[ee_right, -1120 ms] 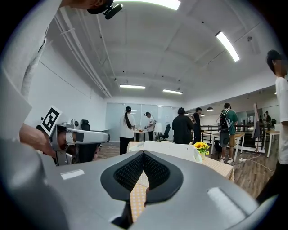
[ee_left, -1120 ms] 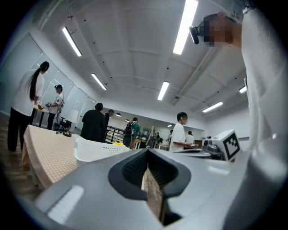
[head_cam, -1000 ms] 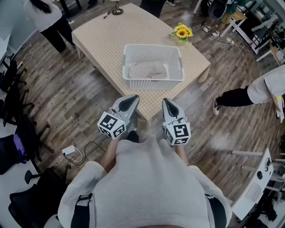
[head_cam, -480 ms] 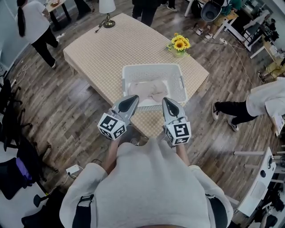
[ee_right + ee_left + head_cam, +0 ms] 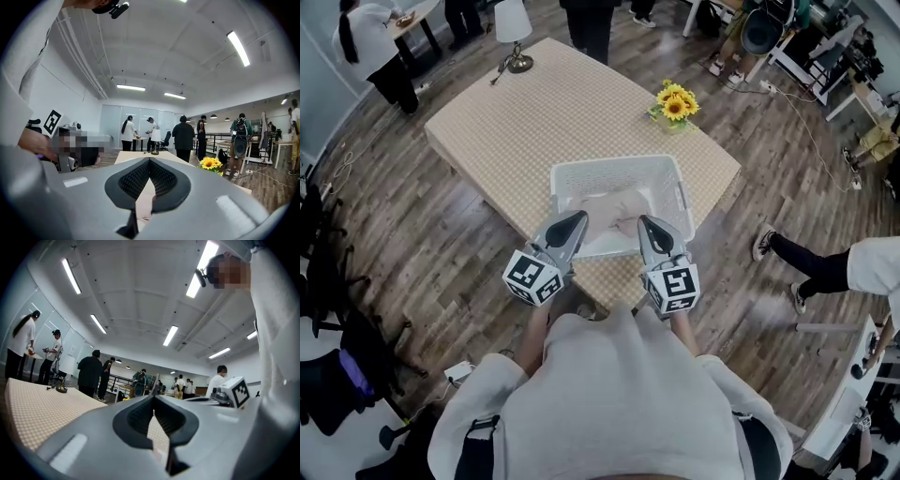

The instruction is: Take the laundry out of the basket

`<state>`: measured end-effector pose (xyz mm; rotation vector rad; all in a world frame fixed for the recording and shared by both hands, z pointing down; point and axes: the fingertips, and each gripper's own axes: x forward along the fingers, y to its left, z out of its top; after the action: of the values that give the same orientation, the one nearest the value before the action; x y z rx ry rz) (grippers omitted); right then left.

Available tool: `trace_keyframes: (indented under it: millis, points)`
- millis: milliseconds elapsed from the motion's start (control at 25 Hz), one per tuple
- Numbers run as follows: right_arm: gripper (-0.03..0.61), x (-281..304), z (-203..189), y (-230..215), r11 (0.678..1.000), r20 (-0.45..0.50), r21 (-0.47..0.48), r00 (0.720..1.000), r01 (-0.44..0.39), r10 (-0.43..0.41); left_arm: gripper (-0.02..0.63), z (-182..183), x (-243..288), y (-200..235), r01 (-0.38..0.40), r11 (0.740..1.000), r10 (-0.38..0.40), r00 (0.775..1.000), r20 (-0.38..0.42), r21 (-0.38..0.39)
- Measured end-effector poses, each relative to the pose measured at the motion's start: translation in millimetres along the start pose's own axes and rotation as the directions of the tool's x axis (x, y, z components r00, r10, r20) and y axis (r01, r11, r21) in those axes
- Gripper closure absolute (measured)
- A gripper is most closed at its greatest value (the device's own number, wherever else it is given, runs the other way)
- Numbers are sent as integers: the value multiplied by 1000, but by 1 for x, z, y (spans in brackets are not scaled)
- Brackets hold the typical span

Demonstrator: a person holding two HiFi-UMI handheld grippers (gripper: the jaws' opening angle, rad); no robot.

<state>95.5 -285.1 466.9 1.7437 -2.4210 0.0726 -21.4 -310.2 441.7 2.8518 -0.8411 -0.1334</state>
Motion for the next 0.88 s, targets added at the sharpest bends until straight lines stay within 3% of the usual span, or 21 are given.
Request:
trace_keyframes:
  millis: [240,520,680,880]
  points:
    - [579,21,5,-25,997,-6,11,997,-74,74,606,9,22,9,-86,996,86,996,7,19]
    - [578,48,3,-32,992,-20,15,992,-125,125,606,12,8,37,-187,982,187,982,8,32]
    - [579,57,-10,-27,989,-68,24,987,-144,145,606,3,-5,61,-244,970,244,970,-13,7]
    - [578,73,-11,-33,989,-99,46,984,-142,146,606,-16,-4,80,-261,965,258,964,-67,-31]
